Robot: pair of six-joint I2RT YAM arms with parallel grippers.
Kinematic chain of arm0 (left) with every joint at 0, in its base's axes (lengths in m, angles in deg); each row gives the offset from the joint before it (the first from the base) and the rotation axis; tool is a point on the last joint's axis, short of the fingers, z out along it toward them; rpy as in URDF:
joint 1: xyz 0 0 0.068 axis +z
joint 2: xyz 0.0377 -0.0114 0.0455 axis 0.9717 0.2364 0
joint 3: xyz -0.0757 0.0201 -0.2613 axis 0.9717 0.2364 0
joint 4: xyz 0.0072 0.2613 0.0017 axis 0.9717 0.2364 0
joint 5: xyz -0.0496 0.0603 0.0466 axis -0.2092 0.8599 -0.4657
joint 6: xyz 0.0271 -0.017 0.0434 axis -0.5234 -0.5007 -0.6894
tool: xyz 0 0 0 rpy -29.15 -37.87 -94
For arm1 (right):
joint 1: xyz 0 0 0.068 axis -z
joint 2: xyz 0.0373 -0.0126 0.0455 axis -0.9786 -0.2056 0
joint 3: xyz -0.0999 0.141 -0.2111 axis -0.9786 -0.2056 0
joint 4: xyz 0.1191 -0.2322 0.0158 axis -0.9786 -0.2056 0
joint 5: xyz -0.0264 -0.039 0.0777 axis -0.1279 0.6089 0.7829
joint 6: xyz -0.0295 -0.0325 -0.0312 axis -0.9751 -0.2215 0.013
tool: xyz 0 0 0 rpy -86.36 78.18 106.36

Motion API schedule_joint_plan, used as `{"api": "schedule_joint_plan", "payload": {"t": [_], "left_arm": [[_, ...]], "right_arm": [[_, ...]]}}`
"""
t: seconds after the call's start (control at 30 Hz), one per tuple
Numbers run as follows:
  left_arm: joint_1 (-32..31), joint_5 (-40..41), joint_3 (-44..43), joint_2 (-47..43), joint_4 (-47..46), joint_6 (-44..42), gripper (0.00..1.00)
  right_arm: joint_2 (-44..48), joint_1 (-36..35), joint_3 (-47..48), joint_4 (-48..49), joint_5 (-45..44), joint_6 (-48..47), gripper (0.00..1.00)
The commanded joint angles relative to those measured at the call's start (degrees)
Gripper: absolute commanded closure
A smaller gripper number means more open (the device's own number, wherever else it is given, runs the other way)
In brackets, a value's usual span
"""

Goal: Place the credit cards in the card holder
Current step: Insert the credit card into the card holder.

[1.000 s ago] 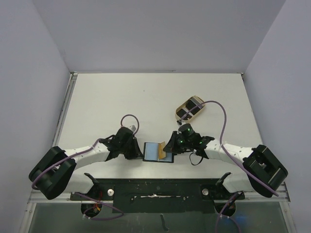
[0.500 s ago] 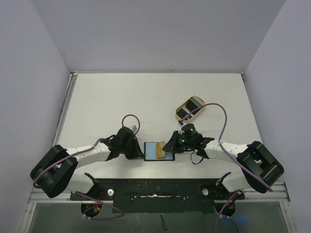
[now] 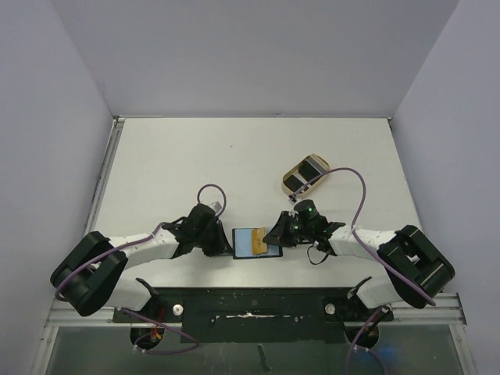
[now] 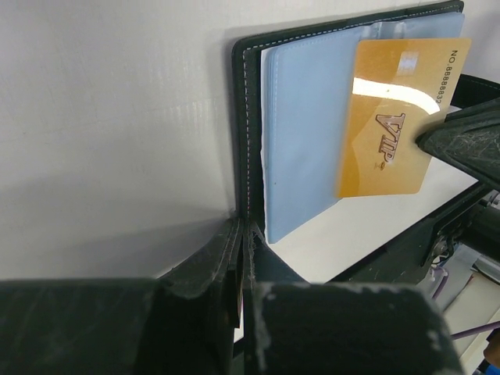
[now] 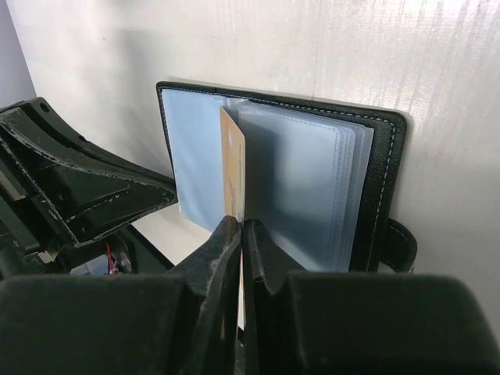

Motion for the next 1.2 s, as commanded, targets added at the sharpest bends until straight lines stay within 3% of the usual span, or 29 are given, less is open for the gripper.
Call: {"api": "schedule_joint_plan", "payload": {"t": [0.0,0.2,0.63,0.83,1.17], "left_arm": [[-0.22,0.24,-0.51,0.95,-1.97,0.03,1.0],[-0.22,0.27,-0.77,0.52,-1.91,-0.1,1.0],[-0.48,0.01,-0.62,0.14,-2.6,0.28,1.0],[-0.71,0.0,-0.51,0.1,-2.74,0.51,1.0],[-0.71,0.0,-0.16,0.46,-3.05,0.68,1.0]], "right_arm": [[-0.44,0.55,-0.6,1.08,0.35,-1.59,0.96],[-2.85,0.24,0.84,0.9,1.21,-2.1,0.88],[-3.71,-0.83,2.27,0.79,0.56,-1.67,0.89],[-2.03,-1.35,3.04,0.04,0.53,-1.44,0.76],[-0.73,-1.57,3.06,1.37,1.14,-0.75,0.91]]}}
